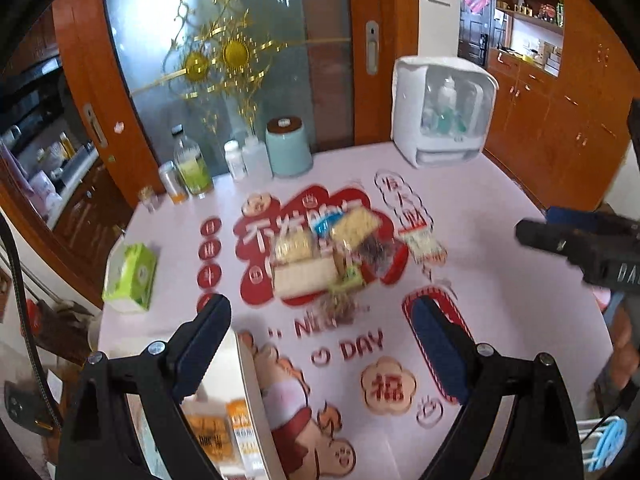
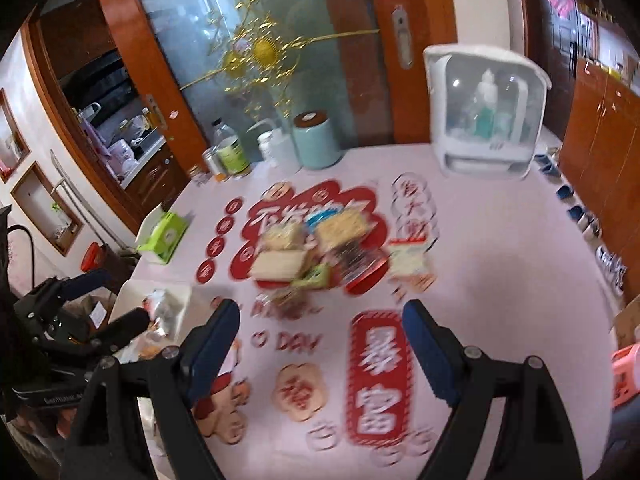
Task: Organize snacks
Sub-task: 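Move both tools back toward the remaining snack pile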
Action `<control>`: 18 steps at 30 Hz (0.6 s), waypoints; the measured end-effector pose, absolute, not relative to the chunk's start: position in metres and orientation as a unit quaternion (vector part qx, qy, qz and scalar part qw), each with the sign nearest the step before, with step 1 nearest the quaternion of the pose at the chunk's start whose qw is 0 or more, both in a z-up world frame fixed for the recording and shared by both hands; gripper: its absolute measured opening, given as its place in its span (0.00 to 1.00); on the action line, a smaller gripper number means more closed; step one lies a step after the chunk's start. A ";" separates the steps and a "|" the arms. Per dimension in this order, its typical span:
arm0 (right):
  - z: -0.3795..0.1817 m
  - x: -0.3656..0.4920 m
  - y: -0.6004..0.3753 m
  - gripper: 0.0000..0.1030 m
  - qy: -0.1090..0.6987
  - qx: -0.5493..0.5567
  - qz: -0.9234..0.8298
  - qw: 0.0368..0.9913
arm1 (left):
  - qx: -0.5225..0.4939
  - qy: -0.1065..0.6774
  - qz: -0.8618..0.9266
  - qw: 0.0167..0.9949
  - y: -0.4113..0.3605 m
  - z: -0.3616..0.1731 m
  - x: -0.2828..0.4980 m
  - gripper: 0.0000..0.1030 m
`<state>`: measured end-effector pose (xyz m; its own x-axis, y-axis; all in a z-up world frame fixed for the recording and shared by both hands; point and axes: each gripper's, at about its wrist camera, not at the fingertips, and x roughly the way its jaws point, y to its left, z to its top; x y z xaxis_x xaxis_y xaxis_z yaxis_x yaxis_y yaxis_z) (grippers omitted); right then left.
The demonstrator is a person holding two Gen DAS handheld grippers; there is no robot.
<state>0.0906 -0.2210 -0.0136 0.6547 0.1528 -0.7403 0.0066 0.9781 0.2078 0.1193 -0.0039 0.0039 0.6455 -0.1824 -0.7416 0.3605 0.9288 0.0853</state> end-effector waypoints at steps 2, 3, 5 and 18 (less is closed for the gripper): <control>-0.004 0.104 -0.236 0.82 0.411 0.098 0.038 0.906 | 0.122 0.388 -0.144 0.902 -0.012 0.010 0.131 0.89; 0.002 0.115 -0.245 0.82 0.410 0.100 0.036 0.906 | 0.128 0.387 -0.140 0.903 -0.017 0.012 0.138 0.89; 0.006 0.135 -0.258 0.82 0.410 0.103 0.030 0.906 | 0.136 0.392 -0.132 0.900 -0.026 0.012 0.158 0.89; -0.113 0.251 -0.284 0.82 0.506 0.082 -0.028 0.858 | 0.142 0.529 -0.172 0.819 -0.057 -0.127 0.265 0.89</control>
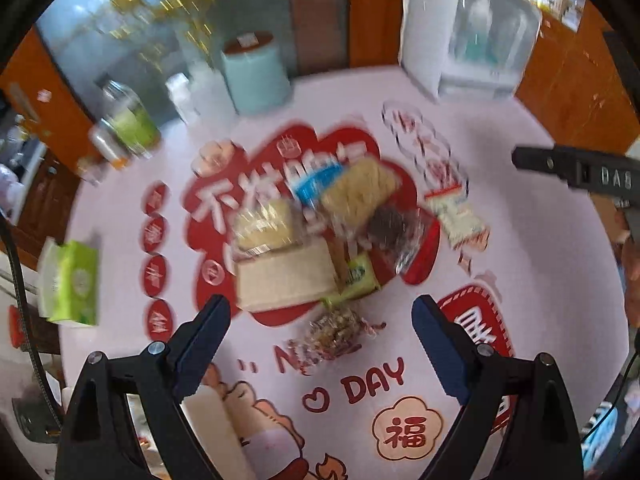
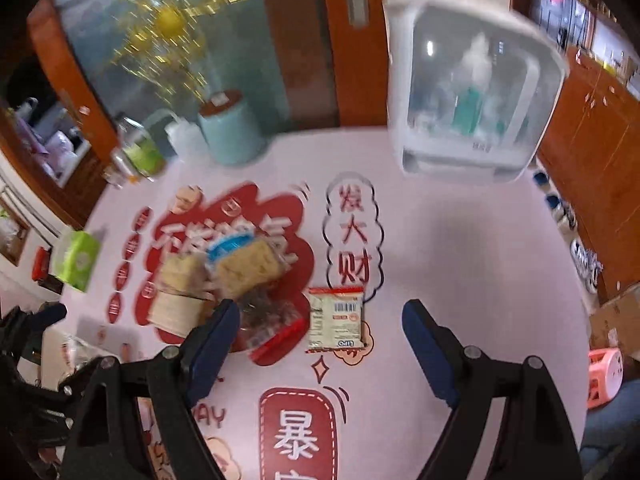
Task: Organize snacks
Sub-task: 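Move both tools back toward the remaining snack pile, then grasp the nut-cluster bag with the left tool while the right tool grasps the white LIPO packet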
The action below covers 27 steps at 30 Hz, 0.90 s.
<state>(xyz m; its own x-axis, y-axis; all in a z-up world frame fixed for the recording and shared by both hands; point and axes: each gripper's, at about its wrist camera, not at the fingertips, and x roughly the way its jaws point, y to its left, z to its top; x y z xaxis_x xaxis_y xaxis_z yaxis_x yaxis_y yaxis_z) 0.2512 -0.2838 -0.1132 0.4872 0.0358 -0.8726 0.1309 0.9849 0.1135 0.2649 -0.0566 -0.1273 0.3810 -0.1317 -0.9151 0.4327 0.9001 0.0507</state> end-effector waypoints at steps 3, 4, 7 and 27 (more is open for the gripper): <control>-0.149 0.268 -0.291 0.82 0.528 0.089 -0.042 0.844 | 0.161 0.545 -0.180 0.803 -0.061 -0.157 0.272 0.89; -0.157 0.271 -0.292 0.81 0.533 0.091 -0.045 0.840 | 0.170 0.551 -0.182 0.796 -0.062 -0.169 0.275 0.89; -0.187 0.281 -0.297 0.81 0.553 0.097 -0.059 0.825 | 0.180 0.570 -0.187 0.780 -0.062 -0.195 0.282 0.89; -0.265 0.296 -0.285 0.75 0.597 0.049 -0.067 0.798 | 0.158 0.628 -0.170 0.743 -0.055 -0.267 0.300 0.88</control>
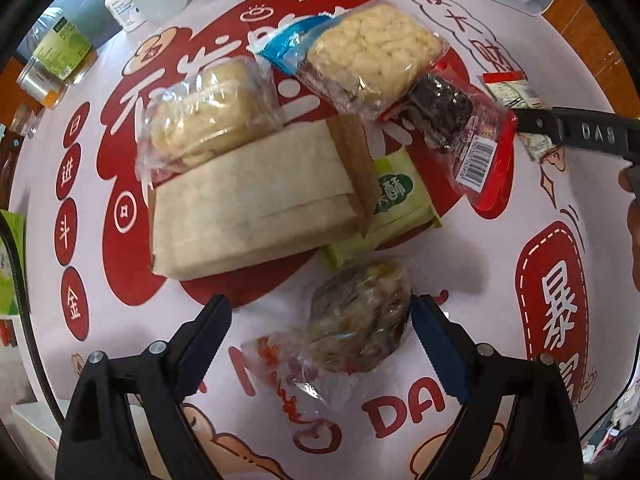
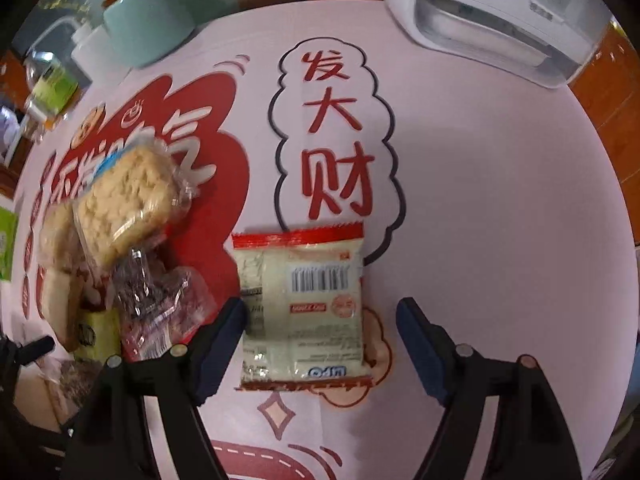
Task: Organize snacks
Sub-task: 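Grasp the nut-cluster bag with the left tool while the right tool grasps the white LIPO packet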
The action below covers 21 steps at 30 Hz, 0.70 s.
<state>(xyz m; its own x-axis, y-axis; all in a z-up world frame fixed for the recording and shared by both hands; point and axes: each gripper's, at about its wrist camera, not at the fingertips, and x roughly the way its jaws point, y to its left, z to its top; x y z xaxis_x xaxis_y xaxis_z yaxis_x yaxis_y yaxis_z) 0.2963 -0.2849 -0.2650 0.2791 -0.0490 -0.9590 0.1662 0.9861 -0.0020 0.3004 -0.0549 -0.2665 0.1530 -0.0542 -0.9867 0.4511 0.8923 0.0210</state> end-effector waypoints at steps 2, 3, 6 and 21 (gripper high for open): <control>-0.264 0.289 -0.281 0.70 0.588 0.035 -0.062 0.806 | 0.143 0.632 -0.171 0.743 -0.053 -0.268 0.300 0.84; -0.264 0.287 -0.280 0.64 0.586 0.033 -0.060 0.807 | 0.137 0.631 -0.170 0.744 -0.052 -0.267 0.299 0.80; -0.262 0.277 -0.278 0.52 0.584 0.034 -0.057 0.809 | 0.126 0.624 -0.169 0.753 -0.051 -0.261 0.295 0.59; -0.242 0.172 -0.270 0.45 0.579 0.116 -0.037 0.806 | 0.038 0.627 -0.146 0.764 -0.028 -0.219 0.196 0.37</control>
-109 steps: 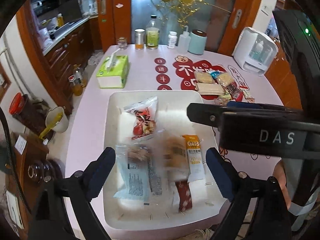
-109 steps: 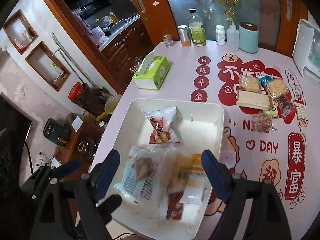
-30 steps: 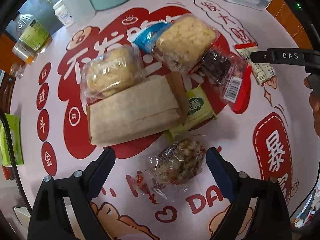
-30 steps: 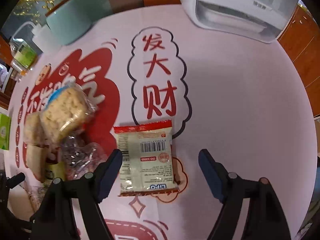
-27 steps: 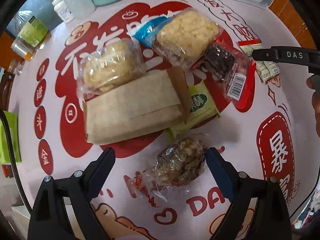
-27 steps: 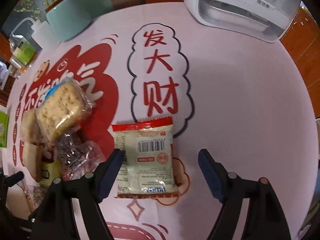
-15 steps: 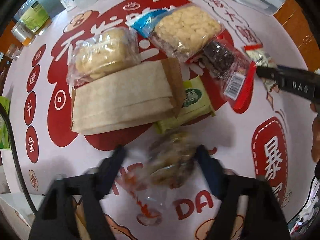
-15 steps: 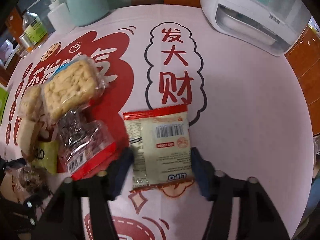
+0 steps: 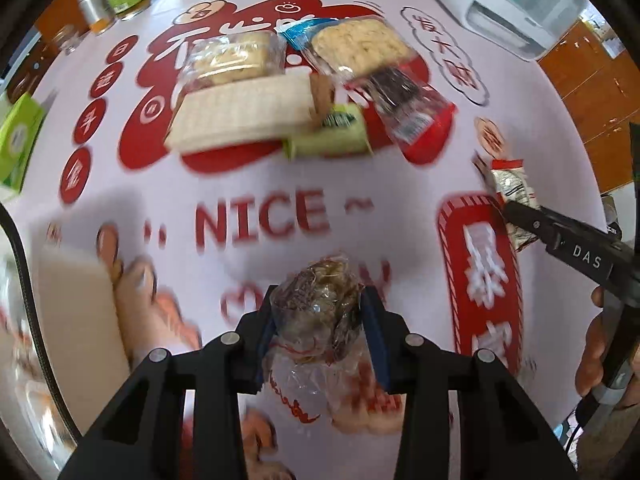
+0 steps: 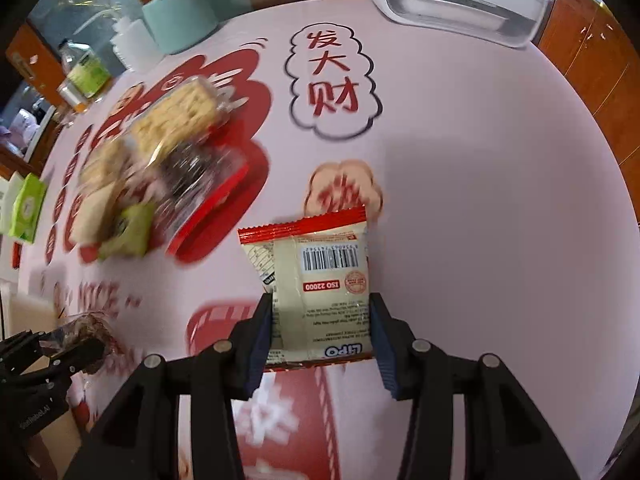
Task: Organize snacks
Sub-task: 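Grasp the nut-cluster bag with the left tool while the right tool grasps the white LIPO packet, then carry both snacks over the white tray and open both tools to drop them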
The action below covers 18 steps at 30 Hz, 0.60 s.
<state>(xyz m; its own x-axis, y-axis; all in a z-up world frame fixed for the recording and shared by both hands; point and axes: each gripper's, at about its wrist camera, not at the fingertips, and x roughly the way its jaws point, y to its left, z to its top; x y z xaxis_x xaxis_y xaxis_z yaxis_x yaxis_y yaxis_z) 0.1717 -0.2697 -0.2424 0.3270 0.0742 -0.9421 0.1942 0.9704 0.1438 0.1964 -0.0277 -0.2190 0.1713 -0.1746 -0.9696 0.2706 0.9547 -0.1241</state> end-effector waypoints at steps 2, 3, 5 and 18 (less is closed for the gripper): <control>-0.235 0.151 -0.259 0.45 0.580 0.127 -0.020 0.805 | 0.039 0.624 -0.139 0.768 -0.024 -0.209 0.172 0.37; -0.232 0.145 -0.253 0.45 0.581 0.128 -0.014 0.804 | 0.038 0.622 -0.134 0.771 -0.021 -0.204 0.161 0.37; -0.225 0.131 -0.244 0.45 0.583 0.127 0.001 0.803 | 0.036 0.614 -0.121 0.779 -0.014 -0.190 0.136 0.37; -0.115 0.078 -0.157 0.45 0.484 0.059 0.120 0.865 | -0.025 0.545 -0.017 0.838 0.074 -0.111 0.047 0.37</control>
<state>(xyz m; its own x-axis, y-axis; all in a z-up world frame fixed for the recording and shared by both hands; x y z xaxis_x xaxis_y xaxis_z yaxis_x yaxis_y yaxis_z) 0.0781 -0.1570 -0.1150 0.5037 0.2642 -0.8225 -0.1495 0.9644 0.2182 0.0471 0.0745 -0.1106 0.4053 -0.0558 -0.9125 0.0018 0.9982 -0.0602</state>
